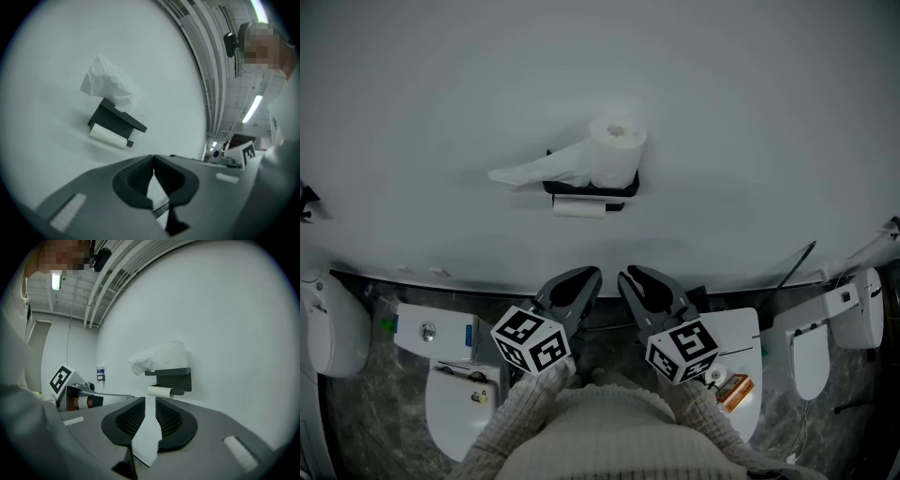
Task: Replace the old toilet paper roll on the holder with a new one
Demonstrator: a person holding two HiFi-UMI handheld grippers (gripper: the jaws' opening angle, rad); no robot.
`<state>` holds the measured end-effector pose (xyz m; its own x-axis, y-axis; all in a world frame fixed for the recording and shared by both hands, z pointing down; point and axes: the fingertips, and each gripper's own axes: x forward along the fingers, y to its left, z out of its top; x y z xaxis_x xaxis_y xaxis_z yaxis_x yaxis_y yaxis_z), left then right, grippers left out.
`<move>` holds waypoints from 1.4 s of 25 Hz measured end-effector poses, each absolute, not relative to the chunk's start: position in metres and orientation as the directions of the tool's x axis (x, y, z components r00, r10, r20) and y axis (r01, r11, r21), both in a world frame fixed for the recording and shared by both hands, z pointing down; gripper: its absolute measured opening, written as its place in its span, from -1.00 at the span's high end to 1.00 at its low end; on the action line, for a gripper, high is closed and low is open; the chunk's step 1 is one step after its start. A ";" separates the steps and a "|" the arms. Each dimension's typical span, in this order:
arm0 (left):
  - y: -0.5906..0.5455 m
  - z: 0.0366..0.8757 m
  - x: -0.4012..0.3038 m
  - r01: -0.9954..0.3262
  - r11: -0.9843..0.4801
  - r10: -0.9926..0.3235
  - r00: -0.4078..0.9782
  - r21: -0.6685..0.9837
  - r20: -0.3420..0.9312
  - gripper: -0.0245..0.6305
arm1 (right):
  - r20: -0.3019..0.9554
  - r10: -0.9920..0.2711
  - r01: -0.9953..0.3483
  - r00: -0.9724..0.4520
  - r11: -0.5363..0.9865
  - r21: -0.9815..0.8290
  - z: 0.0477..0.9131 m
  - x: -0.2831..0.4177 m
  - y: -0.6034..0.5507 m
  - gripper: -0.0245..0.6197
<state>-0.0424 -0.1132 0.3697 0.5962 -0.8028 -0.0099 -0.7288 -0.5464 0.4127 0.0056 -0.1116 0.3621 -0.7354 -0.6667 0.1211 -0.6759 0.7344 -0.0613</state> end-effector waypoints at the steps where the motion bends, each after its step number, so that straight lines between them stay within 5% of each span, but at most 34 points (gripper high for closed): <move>1: -0.117 0.370 -0.043 -0.727 -0.539 -0.806 0.591 0.425 -0.012 0.91 | 0.124 -0.663 -0.672 -0.739 0.738 -0.063 0.363 0.006 -0.115 0.73; 12: -0.146 0.380 -0.058 -0.632 -0.482 -0.821 0.568 0.607 -0.060 0.91 | 0.112 -0.638 -0.647 -0.762 0.759 -0.073 0.366 -0.002 -0.136 0.73; 21: -0.175 0.377 -0.062 -0.390 -0.500 -0.789 0.573 0.774 -0.221 0.87 | 0.105 -0.663 -0.670 -0.742 0.739 -0.073 0.366 0.007 -0.158 0.73; 35: -0.222 0.399 -0.079 -0.148 -0.371 -0.844 0.465 0.917 -0.267 0.24 | 0.151 -0.656 -0.671 -0.739 0.737 -0.079 0.380 -0.002 -0.181 0.81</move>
<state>-0.0795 -0.2219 0.3987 0.4652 -0.8440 -0.2669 -0.1479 -0.3713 0.9166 -0.0020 -0.1805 0.3802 -0.7393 -0.6563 0.1506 -0.6708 0.7374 -0.0791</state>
